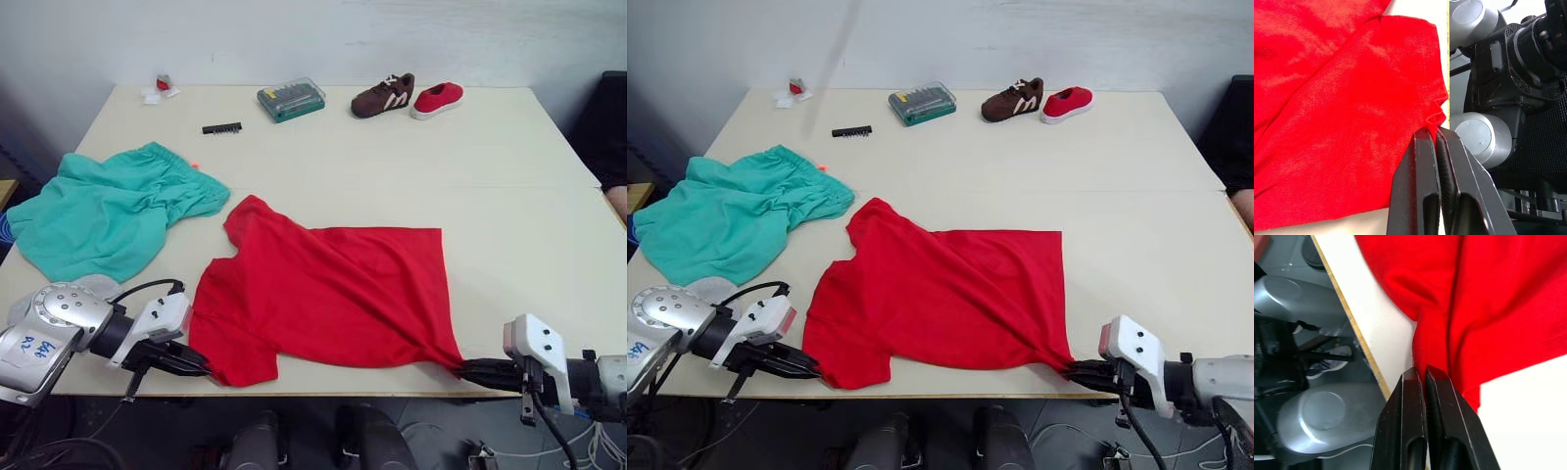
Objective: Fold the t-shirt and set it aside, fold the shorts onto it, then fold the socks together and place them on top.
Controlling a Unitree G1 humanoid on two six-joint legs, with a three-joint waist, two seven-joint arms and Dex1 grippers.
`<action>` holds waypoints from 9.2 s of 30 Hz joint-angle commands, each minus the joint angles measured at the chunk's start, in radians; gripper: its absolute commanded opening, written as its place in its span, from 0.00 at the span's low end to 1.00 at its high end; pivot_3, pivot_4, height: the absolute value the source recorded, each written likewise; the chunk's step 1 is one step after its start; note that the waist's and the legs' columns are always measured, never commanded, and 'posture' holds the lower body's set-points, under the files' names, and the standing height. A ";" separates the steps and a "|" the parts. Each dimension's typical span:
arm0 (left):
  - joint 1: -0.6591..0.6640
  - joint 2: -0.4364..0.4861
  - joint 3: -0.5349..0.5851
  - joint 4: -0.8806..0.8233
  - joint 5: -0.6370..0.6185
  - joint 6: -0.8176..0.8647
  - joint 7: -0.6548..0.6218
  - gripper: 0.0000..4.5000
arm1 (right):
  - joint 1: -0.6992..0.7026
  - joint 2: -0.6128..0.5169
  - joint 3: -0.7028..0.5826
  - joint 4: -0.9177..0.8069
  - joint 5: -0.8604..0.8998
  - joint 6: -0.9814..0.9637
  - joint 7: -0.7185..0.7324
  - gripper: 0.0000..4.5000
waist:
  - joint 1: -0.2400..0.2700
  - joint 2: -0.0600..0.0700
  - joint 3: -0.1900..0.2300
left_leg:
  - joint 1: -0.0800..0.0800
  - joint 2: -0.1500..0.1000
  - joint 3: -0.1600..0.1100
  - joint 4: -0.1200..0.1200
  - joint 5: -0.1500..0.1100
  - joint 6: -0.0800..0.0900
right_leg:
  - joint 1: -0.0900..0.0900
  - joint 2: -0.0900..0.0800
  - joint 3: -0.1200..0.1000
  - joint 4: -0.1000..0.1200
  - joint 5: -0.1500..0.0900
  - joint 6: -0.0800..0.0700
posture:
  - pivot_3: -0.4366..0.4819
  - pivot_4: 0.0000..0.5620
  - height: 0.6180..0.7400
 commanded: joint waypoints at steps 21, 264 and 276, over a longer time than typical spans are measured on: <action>0.155 0.219 0.078 -0.021 -0.080 0.043 -0.166 0.00 | 0.142 -0.091 -0.085 0.181 -0.294 -0.752 0.270 0.01 | -0.001 -0.001 0.000 | 0.001 0.000 0.001 0.001 0.000 -0.001 | 0.000 0.001 0.000 0.000 0.000 0.000 | 0.48 0.27 1.00; -0.263 -0.236 -0.087 0.499 0.253 -0.399 0.241 0.01 | -0.132 0.089 0.291 0.056 -0.272 -0.169 -0.253 0.00 | 0.009 0.001 -0.001 | 0.014 0.008 0.010 0.008 -0.016 0.003 | 0.003 0.001 -0.009 0.005 0.000 -0.009 | 0.48 0.27 1.00; -0.185 -0.112 0.124 0.188 -0.028 -0.092 0.181 0.01 | -0.004 0.121 -0.025 -0.064 -0.108 -0.187 -0.220 0.00 | -0.001 -0.002 0.000 | 0.014 0.008 0.010 -0.002 -0.012 -0.002 | 0.000 0.002 -0.009 0.002 0.000 -0.010 | 0.48 0.27 1.00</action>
